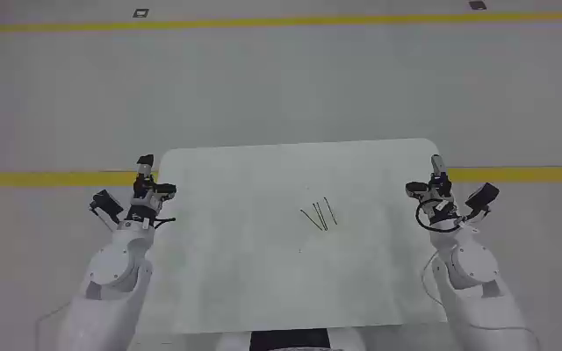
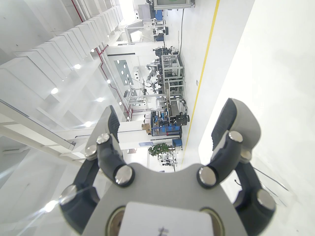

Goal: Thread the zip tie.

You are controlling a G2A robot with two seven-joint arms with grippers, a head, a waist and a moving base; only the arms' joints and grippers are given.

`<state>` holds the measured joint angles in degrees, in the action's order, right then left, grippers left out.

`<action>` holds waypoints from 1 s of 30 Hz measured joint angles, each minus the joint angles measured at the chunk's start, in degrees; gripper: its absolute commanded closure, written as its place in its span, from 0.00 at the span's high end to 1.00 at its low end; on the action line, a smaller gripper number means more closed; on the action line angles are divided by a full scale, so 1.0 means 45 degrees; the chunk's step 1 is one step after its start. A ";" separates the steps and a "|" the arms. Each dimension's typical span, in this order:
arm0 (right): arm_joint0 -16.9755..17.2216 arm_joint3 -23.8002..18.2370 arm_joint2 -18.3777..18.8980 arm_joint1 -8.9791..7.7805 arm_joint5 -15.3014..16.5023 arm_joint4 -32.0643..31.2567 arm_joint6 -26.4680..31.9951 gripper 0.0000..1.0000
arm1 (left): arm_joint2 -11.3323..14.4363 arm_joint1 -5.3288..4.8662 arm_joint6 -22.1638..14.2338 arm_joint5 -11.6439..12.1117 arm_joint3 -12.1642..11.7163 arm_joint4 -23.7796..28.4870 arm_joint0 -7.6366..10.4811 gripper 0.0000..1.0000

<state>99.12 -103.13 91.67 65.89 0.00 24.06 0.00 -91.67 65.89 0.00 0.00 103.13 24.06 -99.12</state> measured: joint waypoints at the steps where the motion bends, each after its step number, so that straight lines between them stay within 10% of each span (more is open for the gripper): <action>1: 0.0000 0.0000 0.0000 0.0000 0.0000 0.0000 0.0000 0.78 | 0.0000 0.0000 0.0000 0.0000 0.0000 0.0000 0.0000 0.78; 2: 0.0000 0.0000 0.0000 0.0000 0.0000 0.0000 0.0000 1.00 | 0.0000 0.0000 0.0000 0.0000 0.0000 0.0000 0.0000 1.00; 3: 0.0000 0.0000 0.0000 0.0000 0.0000 0.0000 0.0000 0.78 | 0.0000 0.0000 0.0000 0.0000 0.0000 0.0000 0.0000 0.78; 4: 0.0000 0.0000 0.0000 0.0000 0.0000 0.0000 0.0000 0.78 | 0.0000 0.0000 0.0000 0.0000 0.0000 0.0000 0.0000 1.00; 5: 0.0000 0.0000 0.0000 0.0000 0.0000 0.0000 0.0000 0.78 | 0.0000 0.0000 0.0000 0.0000 0.0000 0.0000 0.0000 0.78; 6: 0.0000 0.0000 0.0000 0.0000 0.0000 0.0000 0.0000 1.00 | 0.0000 0.0000 0.0000 0.0000 0.0000 0.0000 0.0000 1.00; 7: 0.0000 0.0000 0.0000 0.0000 0.0000 0.0000 0.0000 1.00 | 0.0000 0.0000 0.0000 0.0000 0.0000 0.0000 0.0000 0.78; 8: 0.0000 0.0000 0.0000 0.0000 0.0000 0.0000 0.0000 1.00 | 0.0000 0.0000 0.0000 0.0000 0.0000 0.0000 0.0000 0.78; 9: 0.0000 0.0000 0.0000 0.0000 0.0000 0.0000 0.0000 0.78 | 0.0000 0.0000 0.0000 0.0000 0.0000 0.0000 0.0000 1.00; 10: 0.0000 0.0000 0.0000 0.0000 0.0000 0.0000 0.0000 1.00 | 0.0000 0.0000 0.0000 0.0000 0.0000 0.0000 0.0000 0.78; 11: 0.0000 0.0000 0.0000 0.0000 0.0000 0.0000 0.0000 0.78 | 0.0000 0.0000 0.0000 0.0000 0.0000 0.0000 0.0000 1.00; 12: 0.0000 0.0000 0.0000 0.0000 0.0000 0.0000 0.0000 0.78 | 0.0000 0.0000 0.0000 0.0000 0.0000 0.0000 0.0000 0.78; 13: 0.0000 0.0000 0.0000 0.0000 0.0000 0.0000 0.0000 0.78 | 0.0000 0.0000 0.0000 0.0000 0.0000 0.0000 0.0000 1.00; 14: 0.0000 0.0000 0.0000 0.0000 0.0000 0.0000 0.0000 0.78 | 0.0000 0.0000 0.0000 0.0000 0.0000 0.0000 0.0000 1.00; 15: 0.0000 0.0000 0.0000 0.0000 0.0000 0.0000 0.0000 1.00 | 0.0000 0.0000 0.0000 0.0000 0.0000 0.0000 0.0000 1.00; 19: -0.0002 -0.0009 0.0010 0.0001 0.0011 0.0005 0.0008 1.00 | 0.0009 0.0000 -0.0008 -0.0006 0.0010 -0.0006 0.0006 1.00; 30: 0.1418 0.0132 0.1536 -0.0097 0.2670 0.0310 0.3154 1.00 | 0.2214 0.0039 -0.2223 -0.0842 0.0686 -0.2113 0.0704 1.00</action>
<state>105.50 -102.54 98.58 65.45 12.01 25.46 14.19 -81.71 66.06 -10.00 -3.79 106.22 14.56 -95.95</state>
